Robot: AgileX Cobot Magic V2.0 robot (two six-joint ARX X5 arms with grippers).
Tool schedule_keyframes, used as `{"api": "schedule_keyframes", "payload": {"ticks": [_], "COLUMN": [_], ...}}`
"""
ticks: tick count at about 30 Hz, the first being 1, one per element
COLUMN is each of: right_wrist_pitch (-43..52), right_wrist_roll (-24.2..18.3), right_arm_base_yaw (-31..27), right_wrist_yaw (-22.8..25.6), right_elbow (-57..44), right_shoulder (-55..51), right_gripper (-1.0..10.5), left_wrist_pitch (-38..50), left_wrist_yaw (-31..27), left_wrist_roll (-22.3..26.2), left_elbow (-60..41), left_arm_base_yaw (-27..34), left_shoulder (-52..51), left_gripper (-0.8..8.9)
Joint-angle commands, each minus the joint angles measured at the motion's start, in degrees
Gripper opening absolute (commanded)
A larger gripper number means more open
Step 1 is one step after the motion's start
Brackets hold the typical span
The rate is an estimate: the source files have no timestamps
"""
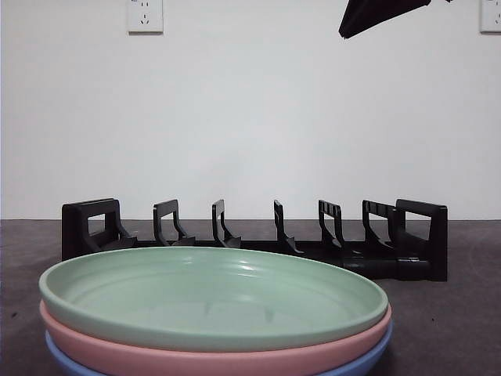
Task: Place the plate
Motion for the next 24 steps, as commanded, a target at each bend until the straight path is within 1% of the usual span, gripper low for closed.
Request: {"api": "schedule_keyframes", "payload": {"ticks": [1,2,3,4,6,7,8,10,11,13,14,16,19,24], "right_wrist_pitch": [0.61,0.55,0.26,-0.50,-0.39,1.40,5.09,13.53,18.32,25.31,27.34,27.93,27.56,27.56], "right_wrist_roll": [-0.31,-1.40,-2.91,-3.48,-5.57,-6.16,-6.27,-5.79,-4.85,-2.97,-2.10,-1.03,-1.81,-1.29], "right_arm_base_yaw": [0.24,0.22,0.22,0.02,-0.68,-0.96,-1.64,-4.04,-5.79,-9.53,-11.58,-14.80,-17.62,-20.00], "right_wrist_yaw": [0.07,0.28,1.33,2.80,9.16,11.87,14.12,14.29,13.99,13.40,13.44,13.46,13.49,13.46], "right_elbow": [1.01,1.01,0.98,0.87,-1.51,-4.17,-8.87,-19.26,-25.57,-36.30,-41.46,-49.20,-58.45,-68.28], "right_shoulder": [0.61,0.61,0.57,-0.17,-3.91,-7.19,-11.10,-19.93,-25.31,-34.53,-39.26,-46.84,-56.08,-65.75], "right_gripper": [0.2,0.2,0.2,0.2,0.2,0.2,0.2,0.2,0.2,0.2,0.2,0.2,0.2,0.2], "left_wrist_pitch": [-0.31,-0.31,-0.31,-0.31,-0.31,-0.31,-0.33,-0.31,-0.33,-0.31,-0.31,-0.31,-0.31,-0.31], "left_wrist_yaw": [0.09,0.09,0.09,0.09,0.09,0.09,0.09,0.07,0.07,0.07,0.07,0.07,0.07,0.07], "left_wrist_roll": [-0.07,-0.07,-0.07,-0.07,-0.07,-0.07,-0.07,-0.07,-0.07,-0.07,-0.07,-0.07,-0.07,-0.07], "left_elbow": [-1.05,-1.05,-1.05,-1.05,-1.05,-1.05,-1.05,-1.05,-1.05,-1.05,-1.05,-1.05,-1.05,-1.05], "left_arm_base_yaw": [0.02,0.02,0.02,0.02,0.00,0.00,0.02,0.00,0.00,0.02,0.02,0.02,0.00,0.00], "left_shoulder": [-0.07,-0.07,-0.07,-0.07,-0.07,-0.07,-0.07,-0.07,-0.07,-0.07,-0.07,-0.07,-0.07,-0.07], "left_gripper": [0.07,0.07,0.07,0.07,0.07,0.07,0.07,0.07,0.07,0.07,0.07,0.07,0.07,0.07]}}
